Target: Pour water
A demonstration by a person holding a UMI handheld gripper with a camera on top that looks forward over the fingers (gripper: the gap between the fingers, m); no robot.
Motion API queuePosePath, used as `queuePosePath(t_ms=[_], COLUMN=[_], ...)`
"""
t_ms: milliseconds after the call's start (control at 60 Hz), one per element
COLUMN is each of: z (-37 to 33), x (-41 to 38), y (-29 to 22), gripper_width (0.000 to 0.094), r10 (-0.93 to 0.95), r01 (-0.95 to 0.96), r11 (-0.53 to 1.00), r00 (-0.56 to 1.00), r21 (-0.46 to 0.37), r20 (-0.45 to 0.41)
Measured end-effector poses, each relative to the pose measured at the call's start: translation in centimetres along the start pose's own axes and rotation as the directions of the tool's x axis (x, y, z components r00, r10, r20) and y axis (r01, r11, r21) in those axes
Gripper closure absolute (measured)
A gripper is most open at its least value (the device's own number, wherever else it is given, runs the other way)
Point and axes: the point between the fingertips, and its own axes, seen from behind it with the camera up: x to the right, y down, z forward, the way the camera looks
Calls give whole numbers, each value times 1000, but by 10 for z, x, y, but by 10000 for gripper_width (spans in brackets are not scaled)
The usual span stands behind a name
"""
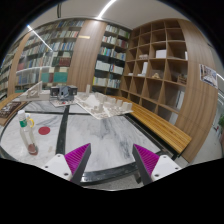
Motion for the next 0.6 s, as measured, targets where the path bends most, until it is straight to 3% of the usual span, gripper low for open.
queuePosePath(t_ms=[267, 433, 600], z=[-14, -39, -48], x=[-16, -87, -196], y=[36, 82, 87], gripper_width=[80, 80, 80], r10=[8, 21, 25], r01=[-7, -7, -3], r11=[999, 996, 997], r00=[999, 986, 951], r21=[-44, -86, -72], r20=[40, 164, 307])
